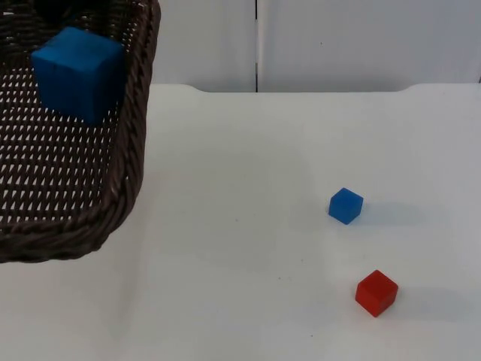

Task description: Pick up the basket with the left hand and place the largest block into the basket with the right hand.

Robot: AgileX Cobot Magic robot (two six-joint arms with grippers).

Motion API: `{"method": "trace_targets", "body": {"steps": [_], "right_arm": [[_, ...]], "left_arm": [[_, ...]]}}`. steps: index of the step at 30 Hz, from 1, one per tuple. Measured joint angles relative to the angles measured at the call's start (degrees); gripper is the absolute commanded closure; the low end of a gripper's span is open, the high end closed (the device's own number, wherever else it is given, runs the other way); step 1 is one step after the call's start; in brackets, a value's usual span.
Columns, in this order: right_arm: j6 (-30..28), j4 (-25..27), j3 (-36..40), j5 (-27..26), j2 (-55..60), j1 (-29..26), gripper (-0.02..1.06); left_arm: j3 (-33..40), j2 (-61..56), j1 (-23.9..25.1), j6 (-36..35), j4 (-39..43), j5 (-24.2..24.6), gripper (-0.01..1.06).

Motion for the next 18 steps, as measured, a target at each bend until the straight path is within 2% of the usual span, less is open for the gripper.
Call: {"method": "trace_targets", "body": {"steps": [4, 7, 8, 12, 18], "right_arm": [[1.98, -1.02, 0.0, 3.84, -3.0, -0.94, 0.38], [4.2, -1.02, 0.0, 9.59, -5.57, -2.85, 0.38], [4.2, -1.02, 0.0, 9.59, -5.57, -2.85, 0.38], [4.98, -0.91, 0.0, 15.92, -8.34, -5.54, 0.38], [5.79, -0.67, 0.0, 19.22, -10.96, -6.52, 0.38]], "left_arm": [[0.0, 0.0, 0.0, 0.0, 0.0, 0.0, 1.05], [0.0, 0.0, 0.0, 0.0, 0.0, 0.0, 1.05], [0.0, 0.0, 0.0, 0.0, 0.0, 0.0, 1.05], [0.0, 0.0, 0.0, 0.25, 0.0, 0.0, 1.05], [0.0, 0.0, 0.0, 0.35, 0.0, 0.0, 1.05]]}}
